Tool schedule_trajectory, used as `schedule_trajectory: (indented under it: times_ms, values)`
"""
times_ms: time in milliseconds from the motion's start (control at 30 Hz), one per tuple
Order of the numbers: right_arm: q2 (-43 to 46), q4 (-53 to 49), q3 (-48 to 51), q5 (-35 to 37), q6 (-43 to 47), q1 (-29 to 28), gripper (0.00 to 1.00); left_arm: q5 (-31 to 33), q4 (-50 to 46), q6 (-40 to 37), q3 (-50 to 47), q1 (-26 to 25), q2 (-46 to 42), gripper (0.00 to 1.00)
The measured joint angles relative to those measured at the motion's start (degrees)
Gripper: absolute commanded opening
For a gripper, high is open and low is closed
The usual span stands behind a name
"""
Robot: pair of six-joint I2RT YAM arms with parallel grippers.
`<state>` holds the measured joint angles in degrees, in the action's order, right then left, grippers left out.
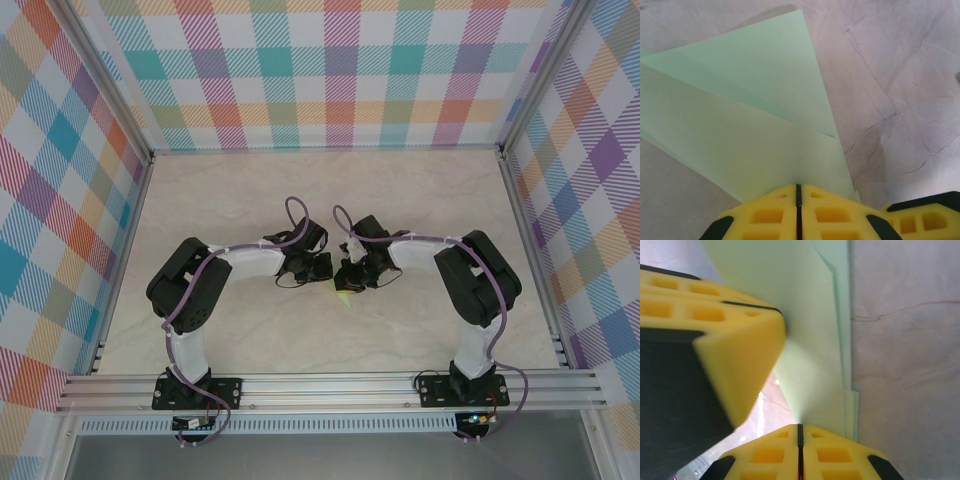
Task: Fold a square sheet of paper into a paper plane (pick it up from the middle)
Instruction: Fold the wing for the fifth time at the center of the table.
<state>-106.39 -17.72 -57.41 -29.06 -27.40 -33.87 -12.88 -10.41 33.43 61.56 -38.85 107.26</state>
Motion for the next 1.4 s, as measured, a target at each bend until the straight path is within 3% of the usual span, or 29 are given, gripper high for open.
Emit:
schedule_trajectory:
  times_ms: [700, 1400]
  values:
    - [-0.1, 2.5, 2.1, -1.1, 0.0, 0.8, 0.06, -0.5, 0.0, -12.1, 0.5, 2.5, -4.9, 0.09]
    - [-0.1, 3.0, 2.6, -1.6, 0.0, 0.8, 0.06, -0.7, 3.6, -14.5, 0.4, 5.4, 0.7, 0.08]
